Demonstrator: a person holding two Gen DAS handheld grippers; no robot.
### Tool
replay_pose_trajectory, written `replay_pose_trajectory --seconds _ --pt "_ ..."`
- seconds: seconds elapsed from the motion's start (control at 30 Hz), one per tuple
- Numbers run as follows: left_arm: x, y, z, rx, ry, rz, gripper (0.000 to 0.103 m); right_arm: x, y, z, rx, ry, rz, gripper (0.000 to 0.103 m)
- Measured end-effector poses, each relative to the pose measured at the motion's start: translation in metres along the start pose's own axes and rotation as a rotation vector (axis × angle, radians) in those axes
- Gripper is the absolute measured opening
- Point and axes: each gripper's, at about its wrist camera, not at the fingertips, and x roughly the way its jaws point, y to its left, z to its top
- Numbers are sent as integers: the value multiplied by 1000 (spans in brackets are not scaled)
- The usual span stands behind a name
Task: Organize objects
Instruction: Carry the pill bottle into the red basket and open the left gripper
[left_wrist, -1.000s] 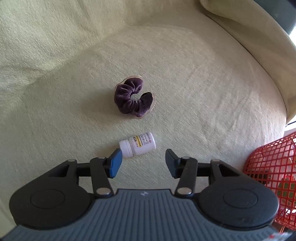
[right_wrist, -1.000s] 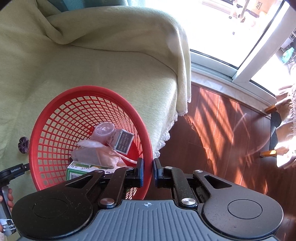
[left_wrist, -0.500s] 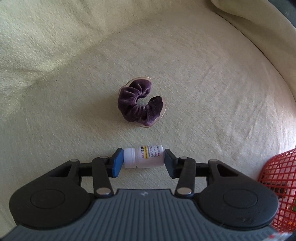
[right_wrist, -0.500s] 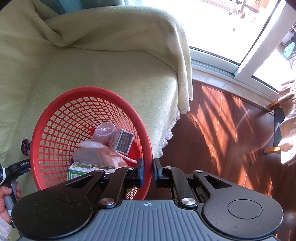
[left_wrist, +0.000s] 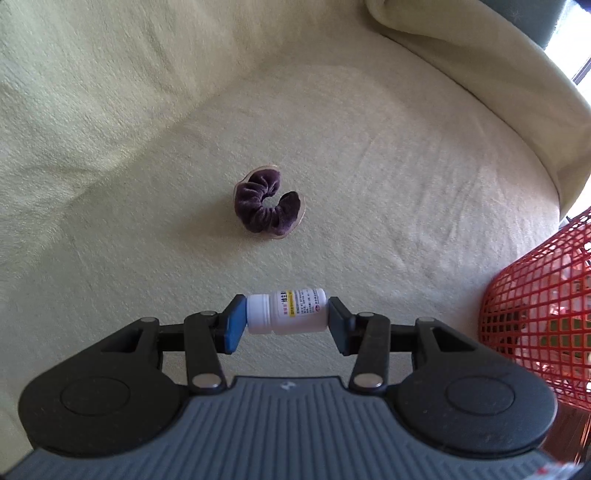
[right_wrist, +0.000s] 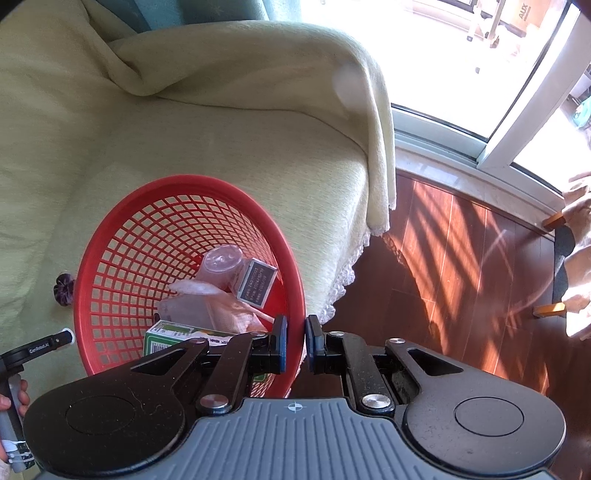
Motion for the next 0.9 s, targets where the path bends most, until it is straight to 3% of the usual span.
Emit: replay_pose_trajectory --seconds 0.4,0.9 --pt "-88 -44 -5 112 -92 -135 42 -5 18 -4 -55 -56 28 7" --pt "-128 -113 -11 204 -157 -265 42 -6 24 -7 -74 -85 45 7"
